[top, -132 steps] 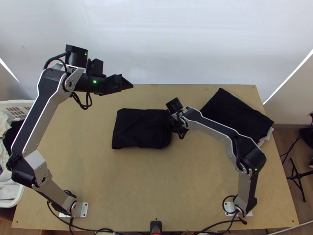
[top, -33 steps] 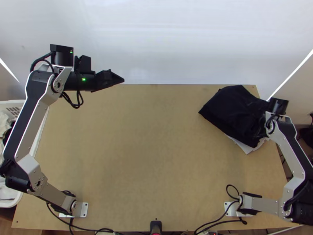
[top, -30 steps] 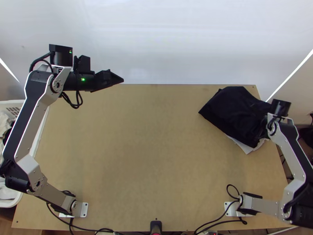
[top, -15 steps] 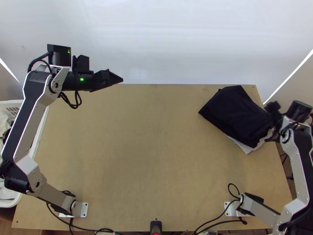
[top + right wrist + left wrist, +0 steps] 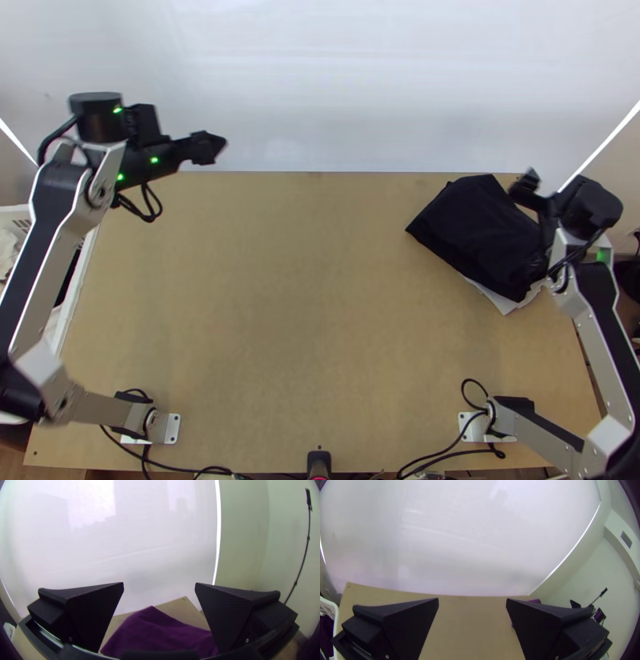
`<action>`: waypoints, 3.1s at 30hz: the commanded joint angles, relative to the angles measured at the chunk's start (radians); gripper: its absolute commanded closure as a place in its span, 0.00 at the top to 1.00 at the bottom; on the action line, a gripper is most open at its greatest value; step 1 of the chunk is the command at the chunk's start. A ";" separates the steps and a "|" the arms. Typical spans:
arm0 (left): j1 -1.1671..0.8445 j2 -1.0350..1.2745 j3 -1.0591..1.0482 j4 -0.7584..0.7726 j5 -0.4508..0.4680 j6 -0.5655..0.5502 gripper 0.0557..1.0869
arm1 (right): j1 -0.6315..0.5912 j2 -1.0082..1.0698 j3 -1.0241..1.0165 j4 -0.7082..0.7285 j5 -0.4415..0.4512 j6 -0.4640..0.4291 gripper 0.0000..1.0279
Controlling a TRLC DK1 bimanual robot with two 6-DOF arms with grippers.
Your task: Fold the t-shirt
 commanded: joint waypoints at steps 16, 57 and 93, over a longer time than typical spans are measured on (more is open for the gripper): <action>0.100 -1.004 -0.796 0.687 -0.600 0.378 0.96 | 0.305 -0.593 -0.090 0.328 0.002 -0.283 0.96; 0.091 -1.541 -1.832 0.813 -0.448 0.317 0.96 | 0.396 -1.172 -1.034 0.107 -0.033 -0.267 0.96; 0.124 -1.540 -1.830 0.733 -0.446 0.317 0.96 | 0.386 -1.172 -1.032 0.055 -0.033 -0.272 0.96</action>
